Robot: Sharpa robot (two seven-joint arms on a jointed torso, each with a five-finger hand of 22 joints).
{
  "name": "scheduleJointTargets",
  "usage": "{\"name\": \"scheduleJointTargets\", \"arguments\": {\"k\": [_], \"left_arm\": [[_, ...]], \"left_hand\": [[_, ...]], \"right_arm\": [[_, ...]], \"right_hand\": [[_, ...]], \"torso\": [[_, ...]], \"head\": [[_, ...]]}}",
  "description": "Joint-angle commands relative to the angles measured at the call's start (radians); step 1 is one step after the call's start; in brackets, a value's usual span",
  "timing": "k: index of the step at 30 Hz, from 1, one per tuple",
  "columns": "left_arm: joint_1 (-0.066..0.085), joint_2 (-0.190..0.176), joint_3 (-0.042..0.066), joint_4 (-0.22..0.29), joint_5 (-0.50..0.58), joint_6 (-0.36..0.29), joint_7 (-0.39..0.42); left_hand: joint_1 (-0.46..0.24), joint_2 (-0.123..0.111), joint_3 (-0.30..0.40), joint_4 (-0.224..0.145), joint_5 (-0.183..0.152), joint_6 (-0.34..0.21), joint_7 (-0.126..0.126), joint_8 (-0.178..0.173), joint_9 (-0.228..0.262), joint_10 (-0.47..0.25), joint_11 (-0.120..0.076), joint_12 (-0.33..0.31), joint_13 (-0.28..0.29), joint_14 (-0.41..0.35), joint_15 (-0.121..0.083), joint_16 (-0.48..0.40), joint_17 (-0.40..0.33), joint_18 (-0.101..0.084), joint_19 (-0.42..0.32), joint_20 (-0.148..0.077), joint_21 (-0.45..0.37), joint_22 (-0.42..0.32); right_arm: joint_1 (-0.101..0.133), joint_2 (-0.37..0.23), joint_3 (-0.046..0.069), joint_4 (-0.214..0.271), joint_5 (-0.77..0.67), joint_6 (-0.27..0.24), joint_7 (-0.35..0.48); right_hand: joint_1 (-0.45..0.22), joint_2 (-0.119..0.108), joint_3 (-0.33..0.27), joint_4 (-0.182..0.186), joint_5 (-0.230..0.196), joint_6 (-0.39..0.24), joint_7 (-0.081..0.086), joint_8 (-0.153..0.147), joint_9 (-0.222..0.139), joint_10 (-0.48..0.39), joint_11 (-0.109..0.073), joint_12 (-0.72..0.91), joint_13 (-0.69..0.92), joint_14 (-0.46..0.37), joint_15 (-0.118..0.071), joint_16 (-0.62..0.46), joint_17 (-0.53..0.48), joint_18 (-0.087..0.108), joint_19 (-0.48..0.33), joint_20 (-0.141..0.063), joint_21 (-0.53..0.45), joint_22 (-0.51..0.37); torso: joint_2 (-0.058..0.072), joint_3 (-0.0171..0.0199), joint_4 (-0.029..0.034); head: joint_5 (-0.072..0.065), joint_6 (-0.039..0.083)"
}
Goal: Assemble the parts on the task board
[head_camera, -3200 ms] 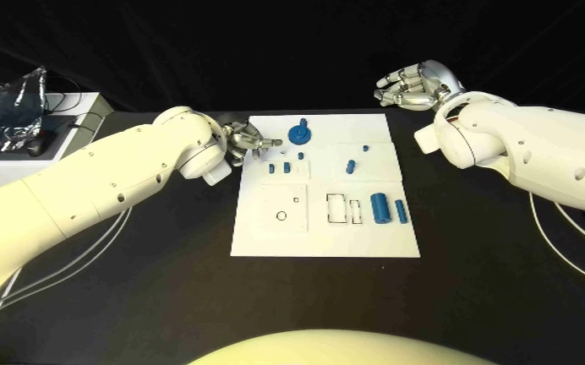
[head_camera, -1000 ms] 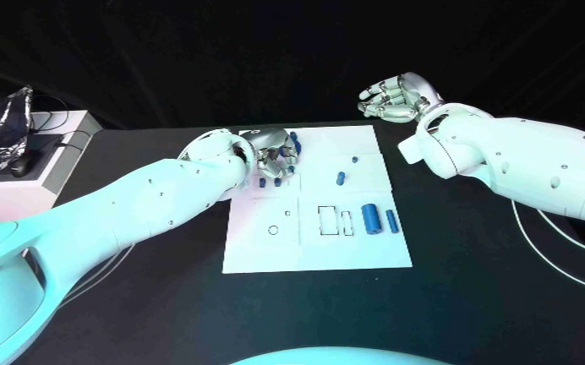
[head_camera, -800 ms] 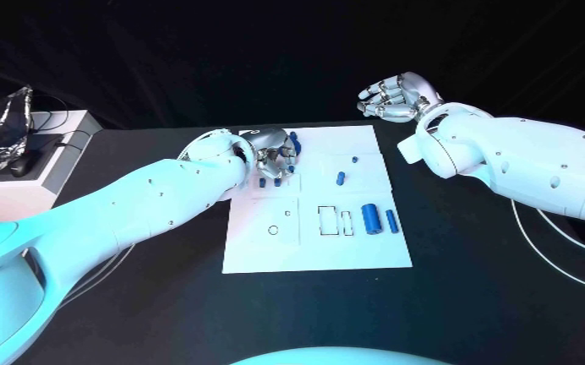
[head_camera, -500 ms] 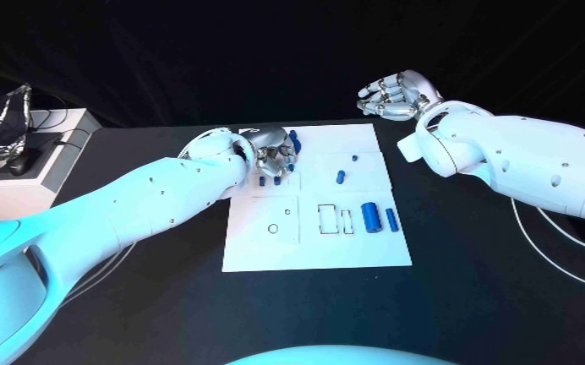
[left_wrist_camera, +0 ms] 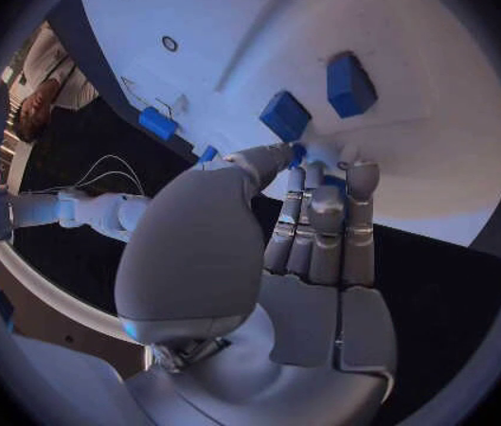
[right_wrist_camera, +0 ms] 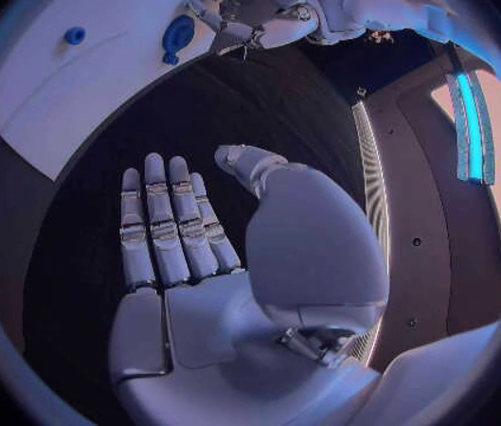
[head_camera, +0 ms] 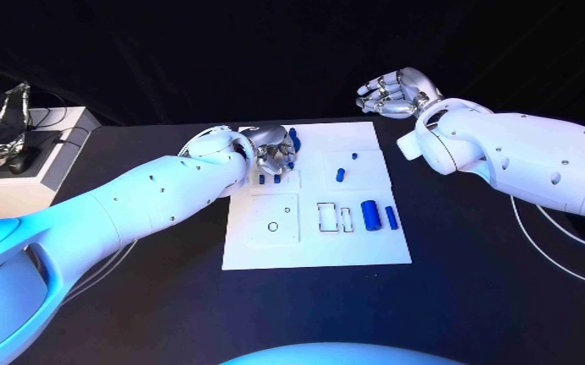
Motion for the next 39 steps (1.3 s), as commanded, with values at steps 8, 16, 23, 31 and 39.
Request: {"name": "scheduleJointTargets", "arguments": {"k": [8, 16, 23, 31, 39], "left_arm": [[0.001, 0.012, 0.0, -0.008, 0.018, 0.023, 0.002], [0.0, 0.019, 0.0, -0.019, 0.019, 0.031, -0.003], [0.0, 0.018, -0.001, -0.022, 0.019, 0.036, -0.01], [0.0, 0.017, -0.001, -0.022, 0.017, 0.036, -0.018], [0.0, 0.015, -0.001, -0.022, 0.023, -0.002, -0.005]], "left_hand": [[-0.004, 0.01, 0.023, -0.007, -0.004, -0.001, 0.002, -0.02, -0.012, 0.02, 0.003, -0.016, -0.008, 0.008, -0.001, 0.015, 0.001, -0.016, 0.01, 0.0, 0.015, 0.014], [-0.001, 0.027, 0.043, -0.023, -0.006, 0.024, -0.001, -0.02, -0.017, 0.044, 0.0, -0.024, -0.014, 0.015, -0.003, 0.028, 0.005, -0.019, 0.021, -0.001, 0.035, 0.036], [0.004, 0.057, 0.062, -0.057, -0.009, 0.073, -0.013, -0.012, -0.019, 0.103, -0.016, -0.027, -0.012, 0.057, -0.018, 0.061, 0.052, -0.032, 0.071, -0.013, 0.093, 0.103], [0.009, 0.076, 0.072, -0.09, -0.009, 0.097, -0.019, -0.011, -0.021, 0.136, -0.025, -0.031, -0.007, 0.083, -0.026, 0.077, 0.074, -0.04, 0.103, -0.022, 0.133, 0.148], [0.003, 0.077, 0.071, -0.097, -0.01, 0.103, -0.017, -0.013, -0.022, 0.146, -0.026, -0.032, -0.004, 0.091, -0.028, 0.081, 0.081, -0.043, 0.112, -0.025, 0.143, 0.16]], "right_arm": [[0.001, 0.002, 0.0, 0.002, -0.01, 0.004, 0.013], [0.001, 0.003, 0.0, 0.002, -0.01, 0.004, 0.013], [0.001, 0.003, 0.0, 0.001, -0.01, 0.005, 0.013], [0.001, 0.004, 0.0, 0.001, -0.01, 0.006, 0.013], [0.001, 0.004, 0.0, 0.001, -0.01, 0.005, 0.014]], "right_hand": [[0.006, -0.002, 0.002, -0.002, 0.004, 0.008, 0.002, -0.003, 0.002, -0.005, -0.001, 0.0, -0.001, 0.004, 0.003, -0.006, -0.001, 0.008, 0.005, -0.005, 0.001, -0.002], [0.006, -0.002, 0.002, -0.002, 0.004, 0.008, 0.002, -0.003, 0.002, -0.005, -0.001, 0.0, -0.001, 0.004, 0.003, -0.006, -0.001, 0.008, 0.005, -0.005, 0.001, -0.002], [0.006, -0.002, 0.002, -0.002, 0.004, 0.008, 0.002, -0.003, 0.002, -0.005, -0.001, 0.0, -0.001, 0.004, 0.003, -0.006, -0.001, 0.008, 0.005, -0.005, 0.001, -0.002], [0.005, -0.002, 0.002, -0.002, 0.005, 0.009, 0.002, -0.003, 0.002, -0.005, -0.001, 0.001, -0.001, 0.005, 0.003, -0.006, -0.002, 0.008, 0.005, -0.005, 0.0, -0.003], [0.005, -0.002, 0.002, -0.002, 0.005, 0.009, 0.002, -0.003, 0.002, -0.005, -0.001, 0.001, -0.001, 0.005, 0.003, -0.006, -0.002, 0.008, 0.005, -0.005, 0.0, -0.003]], "torso": [[-0.001, 0.0008, -0.0008], [-0.001, 0.0001, 0.0002], [-0.001, -0.0003, 0.0013], [-0.001, -0.0008, 0.001], [-0.002, -0.0014, 0.0008]], "head": [[0.001, 0.0], [-0.001, -0.004], [-0.002, -0.005], [0.0, -0.007], [0.0, -0.006]]}}
